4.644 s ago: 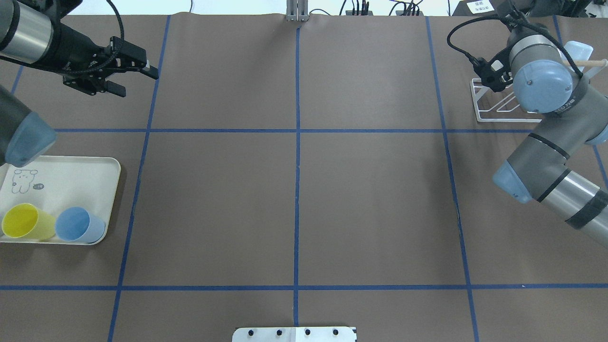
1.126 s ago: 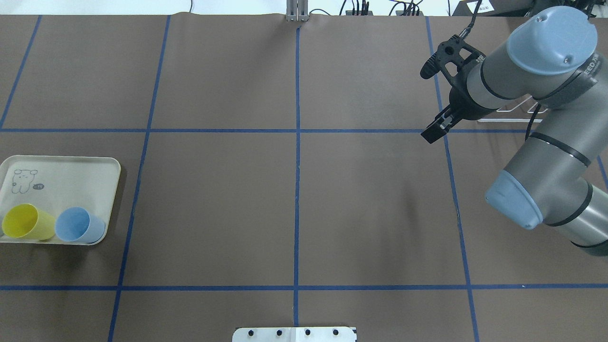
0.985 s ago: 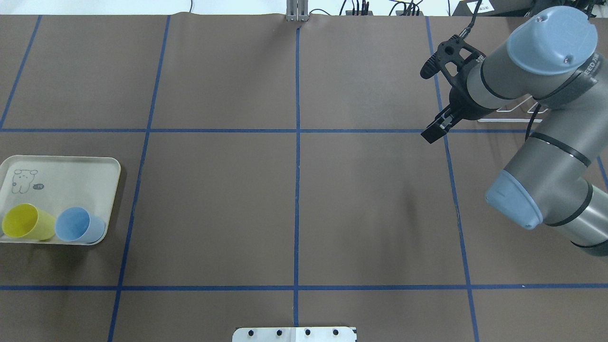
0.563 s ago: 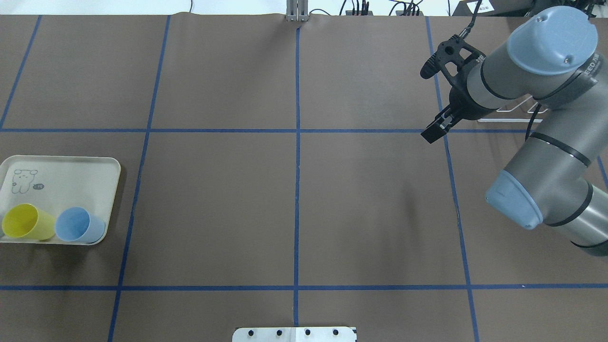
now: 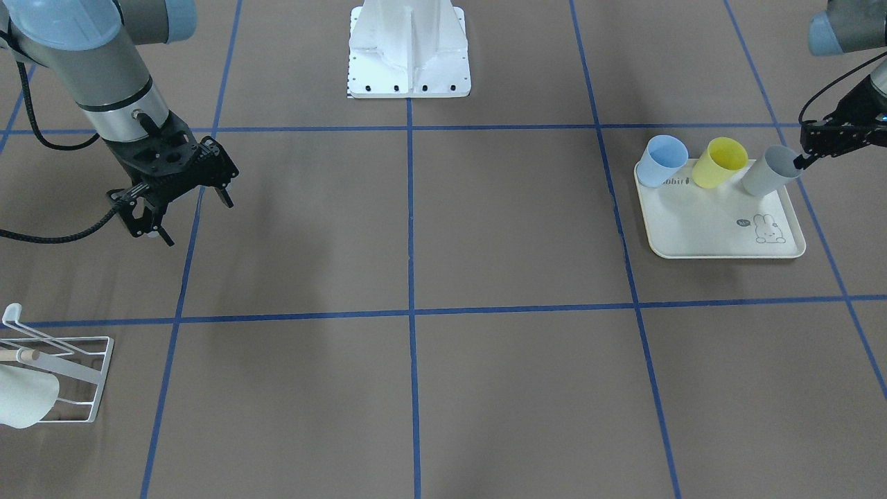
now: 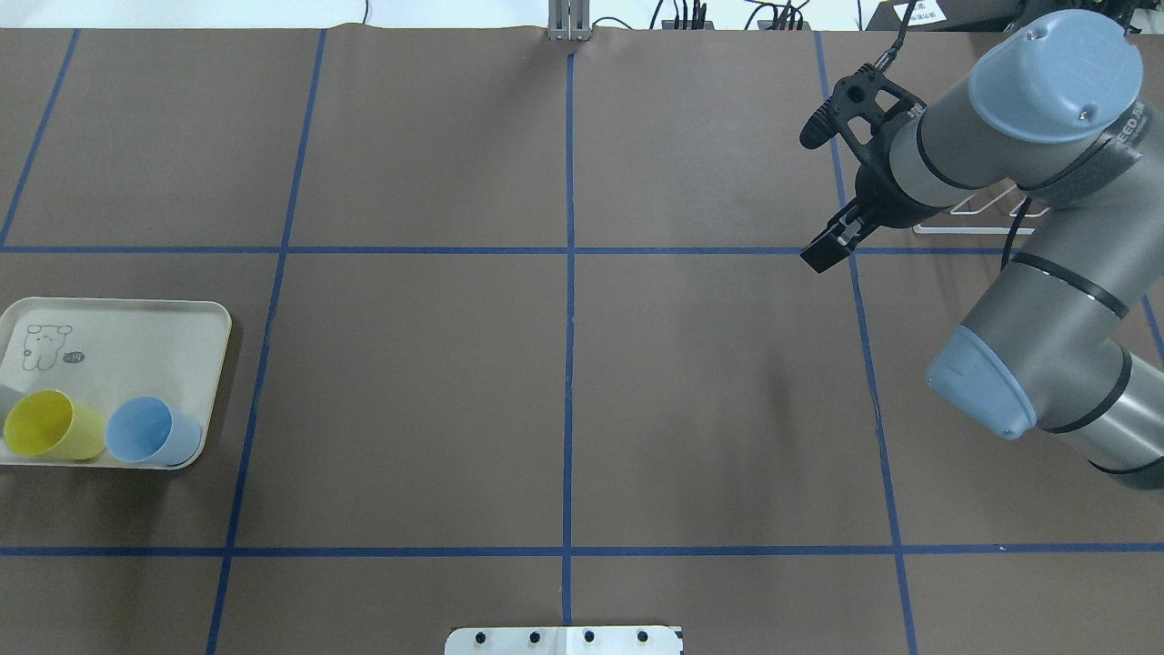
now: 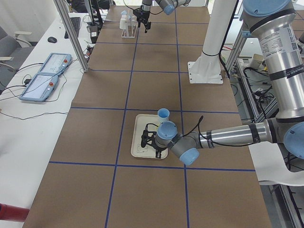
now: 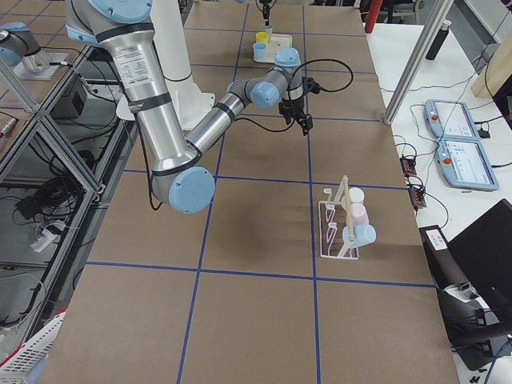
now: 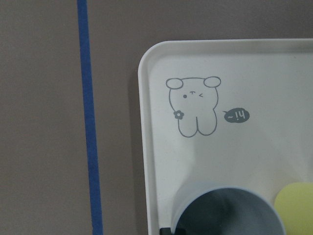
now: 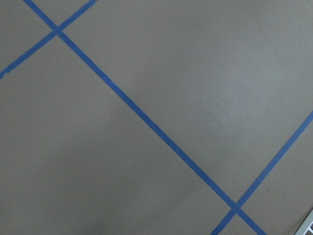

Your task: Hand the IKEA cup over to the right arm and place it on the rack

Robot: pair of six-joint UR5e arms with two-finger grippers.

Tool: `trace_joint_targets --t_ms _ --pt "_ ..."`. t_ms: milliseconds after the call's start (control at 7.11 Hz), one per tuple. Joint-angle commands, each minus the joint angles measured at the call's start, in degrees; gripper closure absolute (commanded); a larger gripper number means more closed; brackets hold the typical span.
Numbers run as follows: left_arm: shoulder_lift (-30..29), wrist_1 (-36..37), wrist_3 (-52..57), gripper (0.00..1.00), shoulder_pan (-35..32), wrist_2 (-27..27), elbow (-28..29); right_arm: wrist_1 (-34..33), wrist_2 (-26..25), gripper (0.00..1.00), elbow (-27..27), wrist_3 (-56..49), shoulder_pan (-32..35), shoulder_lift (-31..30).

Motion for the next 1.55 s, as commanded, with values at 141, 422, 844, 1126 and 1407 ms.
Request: trace_joint_targets --t_ms 141,422,844,1126,1407 --pt "-1.69 2.9 0.5 1.0 -4.38 -2.33 -2.29 0.9 -0.08 0.0 -0.55 -0.35 -0.21 2.22" --pt "-12.99 16.3 -0.11 1.0 -14.3 -12.22 -3.44 12.01 -4.99 0.0 -3.43 -0.18 -1.35 2.23" --pt "-25.83 21.47 -18.49 1.0 -15.75 -23.05 -3.45 25.48 -4.92 0.0 -8.62 -0.01 -2.76 4.67" --pt "-32.96 20.85 -33.71 1.0 -15.66 -27.2 -3.53 26.04 -5.27 0.0 -9.25 -0.52 -4.42 8.28" --pt "-39.55 20.94 -47.86 1.0 -13.91 -27.39 -3.36 37.04 -5.36 0.01 -11.52 -0.44 -5.65 8.47"
